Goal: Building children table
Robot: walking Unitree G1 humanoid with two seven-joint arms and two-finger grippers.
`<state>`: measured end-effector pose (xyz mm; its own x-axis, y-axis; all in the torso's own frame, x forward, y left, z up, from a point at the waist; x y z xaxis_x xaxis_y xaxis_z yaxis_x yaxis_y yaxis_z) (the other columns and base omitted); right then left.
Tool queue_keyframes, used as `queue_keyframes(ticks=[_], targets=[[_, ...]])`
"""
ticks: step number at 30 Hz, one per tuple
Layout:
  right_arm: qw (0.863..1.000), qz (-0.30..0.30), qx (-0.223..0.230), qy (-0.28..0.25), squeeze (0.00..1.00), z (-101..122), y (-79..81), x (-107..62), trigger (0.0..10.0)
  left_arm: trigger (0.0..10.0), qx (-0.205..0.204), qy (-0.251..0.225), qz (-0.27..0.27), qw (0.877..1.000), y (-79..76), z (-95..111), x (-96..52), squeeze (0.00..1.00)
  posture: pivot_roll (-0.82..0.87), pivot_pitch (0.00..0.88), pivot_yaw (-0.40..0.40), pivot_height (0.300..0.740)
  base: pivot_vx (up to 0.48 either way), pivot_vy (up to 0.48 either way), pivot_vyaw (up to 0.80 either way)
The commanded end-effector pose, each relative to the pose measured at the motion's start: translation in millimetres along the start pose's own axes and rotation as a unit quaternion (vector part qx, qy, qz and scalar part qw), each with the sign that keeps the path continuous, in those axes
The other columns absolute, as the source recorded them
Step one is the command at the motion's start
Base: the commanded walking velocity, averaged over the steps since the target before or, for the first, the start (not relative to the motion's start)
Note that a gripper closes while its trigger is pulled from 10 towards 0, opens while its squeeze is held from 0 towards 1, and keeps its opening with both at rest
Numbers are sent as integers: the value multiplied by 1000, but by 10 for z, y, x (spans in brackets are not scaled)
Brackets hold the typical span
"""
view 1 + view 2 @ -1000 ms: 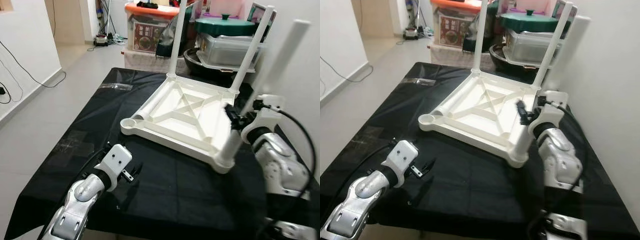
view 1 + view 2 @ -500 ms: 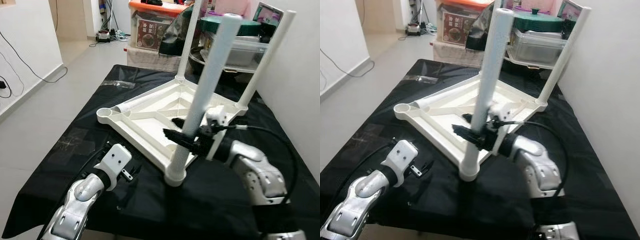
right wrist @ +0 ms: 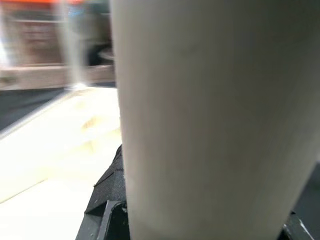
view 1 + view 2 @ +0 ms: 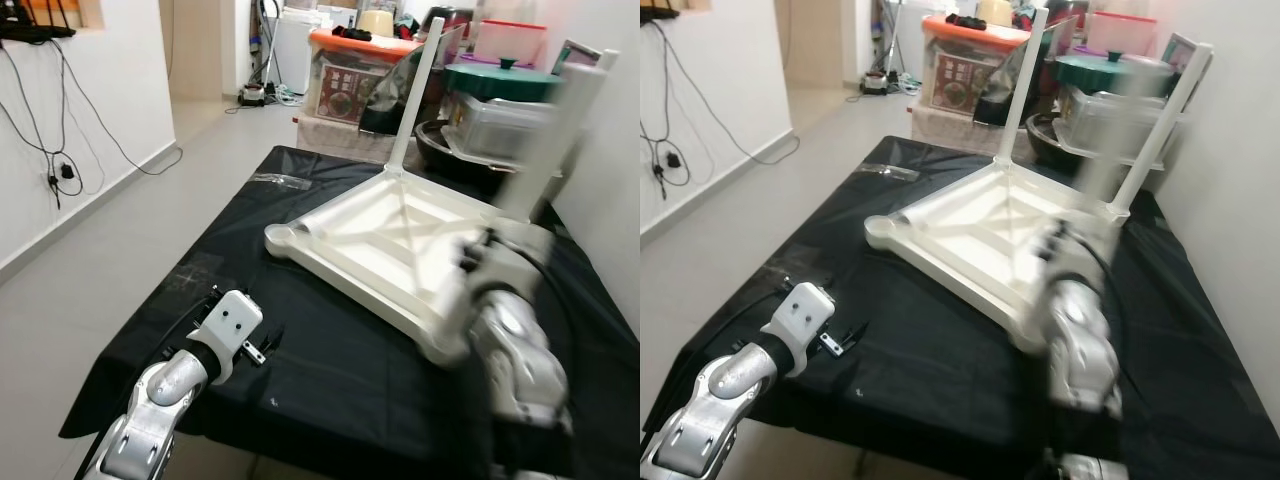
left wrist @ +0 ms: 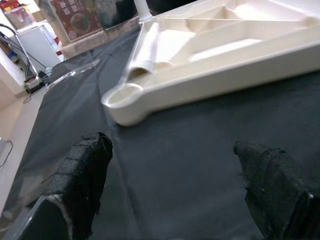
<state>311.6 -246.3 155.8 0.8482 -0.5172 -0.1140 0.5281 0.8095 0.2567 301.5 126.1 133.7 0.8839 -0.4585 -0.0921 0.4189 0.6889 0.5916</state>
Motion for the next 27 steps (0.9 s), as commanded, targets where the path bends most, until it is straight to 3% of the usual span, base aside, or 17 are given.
queue_keyframes(ticks=[1,2,3,4,7,8,9,10,12,13,14,15,20,21,22,25,27], targets=[[985,-98,-68,125,0,-548,-436,-90,0,10000,3,-5,-9,1000,-30,23,21,0,40,0,-101,740,0,0,0],[986,-77,-73,126,0,-518,-348,-138,1765,10000,4,-5,-11,1000,-34,22,20,0,35,0,-99,740,0,0,0],[986,-77,-73,126,0,-518,-348,-138,1765,10000,4,-5,-11,1000,-34,22,20,0,35,0,-99,740,0,0,0],[987,-48,-72,134,0,-506,-232,-155,10000,10000,4,-5,-12,1000,-41,21,22,0,34,0,-97,740,0,0,0],[989,-15,-61,137,63,-483,-99,-168,10000,10000,4,-6,-13,1000,-48,23,26,0,37,0,-98,740,0,0,0],[991,34,-51,119,1000,-391,56,-151,10000,10000,4,-7,-13,1000,-50,31,30,0,39,0,-98,740,0,0,0],[991,34,-51,119,1000,-391,56,-151,10000,10000,4,-7,-13,1000,-50,31,30,0,39,0,-98,740,0,0,0],[990,95,-35,97,1000,-252,231,-74,10000,10000,5,-7,-11,1000,-37,33,29,0,42,0,-106,740,0,0,0],[990,95,-35,97,1000,-252,231,-74,10000,10000,5,-7,-11,1000,-37,33,29,0,42,0,-106,740,0,0,0],[970,226,15,85,0,-27,542,44,10000,10000,6,-6,-7,1000,-9,24,21,0,46,0,-113,740,0,0,0],[958,274,27,80,0,58,621,76,10000,10000,6,-6,-6,1000,-3,20,17,0,46,0,-113,740,0,0,0],[958,274,27,80,0,58,621,76,10000,10000,6,-6,-6,1000,-3,20,17,0,46,0,-113,740,0,0,0],[902,426,-11,76,0,202,647,84,10000,10000,6,-8,-4,1000,-9,32,20,0,60,0,-118,740,0,0,0],[902,426,-11,76,0,202,647,84,10000,10000,6,-8,-4,1000,-9,32,20,0,60,0,-118,740,0,0,0],[876,472,-26,95,0,168,706,52,10000,10000,8,-8,-2,1000,7,30,24,0,73,0,-130,740,0,0,0],[870,483,-30,98,0,161,731,41,10000,10000,9,-8,-2,1000,14,28,25,0,73,0,-130,740,0,0,0],[846,522,-33,103,0,130,848,-17,10000,10000,10,-7,1,1000,29,24,27,0,88,0,-138,740,0,0,0]])
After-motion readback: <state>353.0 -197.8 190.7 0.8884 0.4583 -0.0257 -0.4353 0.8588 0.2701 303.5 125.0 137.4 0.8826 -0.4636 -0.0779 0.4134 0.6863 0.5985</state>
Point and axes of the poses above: a point about 5 cm out from each wrist's last joint towards the gripper, its own x axis pointing out of the wrist towards the gripper, its own z axis along the axis of the wrist's last joint, y = z × x, the point moved 3 cm from there along x, pointing out of the wrist towards the gripper, and after that the axes turned 13 degrees about x, right-handed, at the moved point
